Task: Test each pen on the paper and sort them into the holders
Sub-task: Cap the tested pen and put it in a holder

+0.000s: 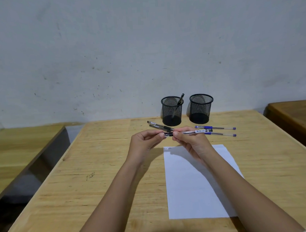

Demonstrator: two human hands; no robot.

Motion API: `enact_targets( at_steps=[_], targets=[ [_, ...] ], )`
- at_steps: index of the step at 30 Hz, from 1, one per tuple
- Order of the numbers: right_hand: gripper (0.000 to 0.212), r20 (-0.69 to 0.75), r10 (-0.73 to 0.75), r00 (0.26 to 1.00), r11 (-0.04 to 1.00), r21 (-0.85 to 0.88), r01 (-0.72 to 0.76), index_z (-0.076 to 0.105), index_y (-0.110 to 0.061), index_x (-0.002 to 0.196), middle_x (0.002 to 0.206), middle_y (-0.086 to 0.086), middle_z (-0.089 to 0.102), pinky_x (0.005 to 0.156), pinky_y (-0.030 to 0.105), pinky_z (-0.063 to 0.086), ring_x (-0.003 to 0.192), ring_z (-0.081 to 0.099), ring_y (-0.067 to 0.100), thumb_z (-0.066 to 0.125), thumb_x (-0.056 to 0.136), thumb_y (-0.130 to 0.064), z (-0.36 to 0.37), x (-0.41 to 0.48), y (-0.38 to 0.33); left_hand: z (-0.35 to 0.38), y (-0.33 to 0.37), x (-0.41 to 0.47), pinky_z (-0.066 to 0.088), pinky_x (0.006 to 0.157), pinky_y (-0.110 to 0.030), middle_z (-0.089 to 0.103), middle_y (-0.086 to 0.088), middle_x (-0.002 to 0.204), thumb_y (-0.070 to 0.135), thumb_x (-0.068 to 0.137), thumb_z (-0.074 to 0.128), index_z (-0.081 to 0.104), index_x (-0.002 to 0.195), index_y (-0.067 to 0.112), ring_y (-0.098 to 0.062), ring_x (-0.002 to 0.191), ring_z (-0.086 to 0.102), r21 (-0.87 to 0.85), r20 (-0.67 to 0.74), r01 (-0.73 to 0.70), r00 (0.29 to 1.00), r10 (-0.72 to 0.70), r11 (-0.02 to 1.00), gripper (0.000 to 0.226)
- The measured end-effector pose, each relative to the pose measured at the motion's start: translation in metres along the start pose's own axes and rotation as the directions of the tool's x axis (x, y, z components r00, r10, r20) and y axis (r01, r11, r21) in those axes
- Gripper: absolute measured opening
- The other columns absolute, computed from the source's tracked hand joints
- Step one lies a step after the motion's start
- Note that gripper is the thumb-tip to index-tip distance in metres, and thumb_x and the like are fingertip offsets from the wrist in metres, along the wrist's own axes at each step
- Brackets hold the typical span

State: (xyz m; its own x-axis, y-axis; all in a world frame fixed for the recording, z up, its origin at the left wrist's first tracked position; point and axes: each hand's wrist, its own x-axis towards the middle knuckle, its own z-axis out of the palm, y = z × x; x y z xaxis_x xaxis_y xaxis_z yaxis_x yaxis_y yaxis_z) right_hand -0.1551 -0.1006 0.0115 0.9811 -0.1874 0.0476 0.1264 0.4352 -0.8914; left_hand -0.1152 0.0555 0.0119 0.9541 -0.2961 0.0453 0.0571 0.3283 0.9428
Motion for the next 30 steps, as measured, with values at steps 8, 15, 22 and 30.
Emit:
enact_targets(
  at_steps=[8,15,22,30],
  targets=[
    [0.016,0.066,-0.058,0.996,0.995,-0.078,0.063,0.069,-0.002,0.084,0.073,0.005,0.073,0.068,0.016,0.054,0.069,0.069,0.015,0.069,0.068,-0.002,0.001,0.004,-0.012,0.0,0.013,0.007,0.055,0.068,-0.015,0.075,-0.005,0.074,-0.005,0.075,0.069,0.072,0.082,0.003,-0.014,0.071,0.071,0.09,-0.021,-0.087,0.996,0.089,0.992,0.011],
    [0.013,0.075,-0.238,0.968,0.856,-0.454,0.245,0.073,-0.011,0.076,0.068,-0.001,0.072,0.062,0.015,0.049,0.065,0.064,0.009,0.076,0.068,-0.001,-0.021,0.011,-0.038,-0.026,0.044,0.022,0.055,0.082,-0.02,0.075,0.0,0.077,0.0,0.076,0.072,0.074,0.082,0.012,-0.013,0.078,0.068,0.215,-0.073,-0.153,0.982,0.172,0.965,0.013],
    [0.02,0.222,-0.154,0.963,0.5,-0.823,0.27,0.074,-0.018,0.08,0.074,0.004,0.072,0.072,0.025,0.056,0.069,0.067,0.016,0.08,0.067,-0.004,-0.009,0.032,-0.039,0.001,0.078,0.052,0.053,0.089,-0.026,0.074,-0.006,0.089,0.004,0.076,0.073,0.073,0.087,0.015,-0.016,0.087,0.068,0.358,0.007,-0.284,0.953,0.302,0.89,0.016],
    [0.024,-0.029,-0.247,0.969,0.726,-0.668,0.165,0.054,-0.014,0.072,0.07,0.008,0.064,0.064,0.026,0.045,0.063,0.058,0.019,0.069,0.074,0.003,0.001,0.073,-0.021,0.044,0.077,0.105,0.053,0.088,-0.023,0.073,-0.008,0.094,0.011,0.083,0.068,0.07,0.1,0.01,-0.01,0.089,0.068,0.291,0.106,-0.379,0.925,0.364,0.879,0.017]
  ],
)
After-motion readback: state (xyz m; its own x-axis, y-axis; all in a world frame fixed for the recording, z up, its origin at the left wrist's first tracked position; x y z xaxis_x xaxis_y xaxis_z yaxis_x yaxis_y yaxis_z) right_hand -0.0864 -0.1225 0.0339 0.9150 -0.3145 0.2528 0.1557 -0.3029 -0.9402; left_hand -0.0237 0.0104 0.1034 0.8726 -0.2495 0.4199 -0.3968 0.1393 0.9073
